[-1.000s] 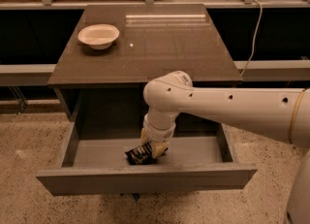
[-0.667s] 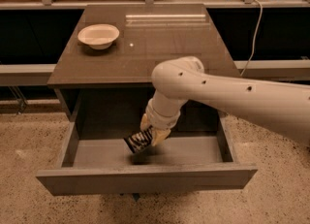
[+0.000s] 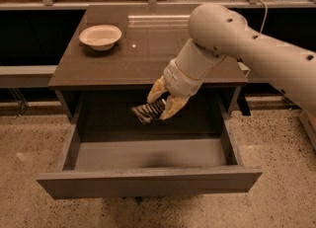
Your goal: Pick rxbar chocolate from top drawer and place on counter
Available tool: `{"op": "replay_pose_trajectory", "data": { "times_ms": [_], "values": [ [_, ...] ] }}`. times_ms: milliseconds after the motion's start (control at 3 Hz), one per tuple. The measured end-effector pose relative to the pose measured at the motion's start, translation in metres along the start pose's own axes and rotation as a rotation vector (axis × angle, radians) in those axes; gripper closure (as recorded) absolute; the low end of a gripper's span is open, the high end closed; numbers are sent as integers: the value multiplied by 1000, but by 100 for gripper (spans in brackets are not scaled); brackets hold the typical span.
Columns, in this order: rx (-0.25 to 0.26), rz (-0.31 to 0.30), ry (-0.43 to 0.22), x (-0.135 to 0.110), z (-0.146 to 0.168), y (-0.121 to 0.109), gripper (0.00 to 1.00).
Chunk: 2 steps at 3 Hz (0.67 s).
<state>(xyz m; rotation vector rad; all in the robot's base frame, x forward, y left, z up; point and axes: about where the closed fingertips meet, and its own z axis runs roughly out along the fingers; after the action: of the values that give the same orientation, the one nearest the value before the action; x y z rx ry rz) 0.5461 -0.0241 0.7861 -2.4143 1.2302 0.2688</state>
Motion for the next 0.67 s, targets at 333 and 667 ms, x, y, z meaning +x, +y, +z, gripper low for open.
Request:
{"op": "replay_pose_trajectory", "data": {
  "times_ms": [333, 667],
  "values": [
    [8, 33, -2, -4, -66, -15, 100],
    [15, 96, 50, 1, -101, -35, 100]
  ]
}}
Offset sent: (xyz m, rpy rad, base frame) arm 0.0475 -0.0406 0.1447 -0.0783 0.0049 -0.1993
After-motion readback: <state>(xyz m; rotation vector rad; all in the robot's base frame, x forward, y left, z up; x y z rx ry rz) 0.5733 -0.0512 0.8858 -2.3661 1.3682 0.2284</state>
